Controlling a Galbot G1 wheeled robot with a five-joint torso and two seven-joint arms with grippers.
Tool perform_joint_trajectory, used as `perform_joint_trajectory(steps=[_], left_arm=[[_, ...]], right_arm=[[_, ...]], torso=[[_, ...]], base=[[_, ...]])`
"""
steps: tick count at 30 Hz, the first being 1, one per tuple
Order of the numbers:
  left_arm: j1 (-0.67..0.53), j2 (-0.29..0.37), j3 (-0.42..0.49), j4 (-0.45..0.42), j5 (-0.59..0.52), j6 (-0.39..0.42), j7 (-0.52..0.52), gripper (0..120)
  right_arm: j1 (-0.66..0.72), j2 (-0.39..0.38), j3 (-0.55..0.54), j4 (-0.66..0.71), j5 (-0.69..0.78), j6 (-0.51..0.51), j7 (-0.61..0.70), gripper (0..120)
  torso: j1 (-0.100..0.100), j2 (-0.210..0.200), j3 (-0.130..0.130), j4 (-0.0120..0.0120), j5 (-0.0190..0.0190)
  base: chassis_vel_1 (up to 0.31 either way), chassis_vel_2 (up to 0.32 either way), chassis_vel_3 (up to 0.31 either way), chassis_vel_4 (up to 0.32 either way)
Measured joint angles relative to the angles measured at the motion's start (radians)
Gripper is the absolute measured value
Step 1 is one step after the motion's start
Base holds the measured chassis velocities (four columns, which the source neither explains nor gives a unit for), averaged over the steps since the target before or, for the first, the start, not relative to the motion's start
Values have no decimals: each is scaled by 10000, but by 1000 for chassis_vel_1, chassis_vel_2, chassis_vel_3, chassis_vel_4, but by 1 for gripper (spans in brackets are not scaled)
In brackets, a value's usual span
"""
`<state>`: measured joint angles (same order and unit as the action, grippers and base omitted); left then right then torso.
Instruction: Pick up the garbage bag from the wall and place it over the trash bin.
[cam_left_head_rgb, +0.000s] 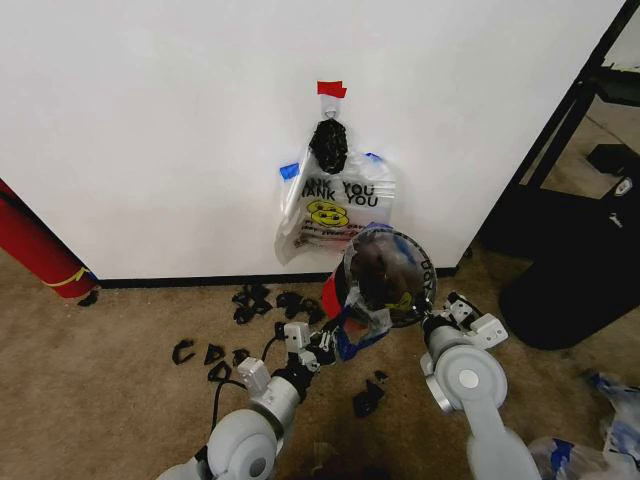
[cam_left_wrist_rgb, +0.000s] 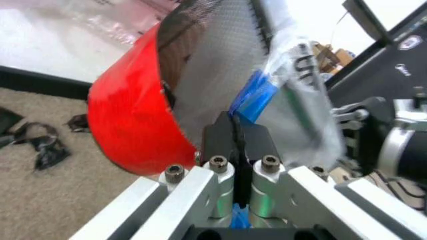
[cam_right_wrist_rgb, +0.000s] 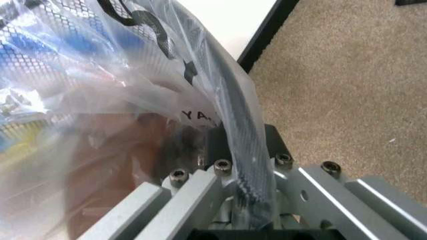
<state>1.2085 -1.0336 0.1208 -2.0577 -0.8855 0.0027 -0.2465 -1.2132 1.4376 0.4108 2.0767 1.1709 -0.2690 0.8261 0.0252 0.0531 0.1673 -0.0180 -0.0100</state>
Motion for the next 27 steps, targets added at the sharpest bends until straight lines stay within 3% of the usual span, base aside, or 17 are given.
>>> perform_joint_trajectory(steps=[8, 14, 27], left_arm=[[-182, -191, -53, 427, 10, -52, -234, 0], [-534, -854, -99, 978, 61, -132, -515, 0], [-860, -1172, -17, 1653, 251, -3, -709, 0]], right_arm=[[-199, 46, 8, 229, 87, -29, -4, 0], [-394, 239, -224, 401, 17, -59, -75, 0], [-474, 212, -223, 531, 30, -94, -90, 0]], torso=[[0, 0, 0, -1, 0], [0, 0, 0, 0, 0], [0, 2, 0, 0, 0]], base=[[0, 0, 0, 0], [0, 0, 0, 0], [0, 0, 0, 0]])
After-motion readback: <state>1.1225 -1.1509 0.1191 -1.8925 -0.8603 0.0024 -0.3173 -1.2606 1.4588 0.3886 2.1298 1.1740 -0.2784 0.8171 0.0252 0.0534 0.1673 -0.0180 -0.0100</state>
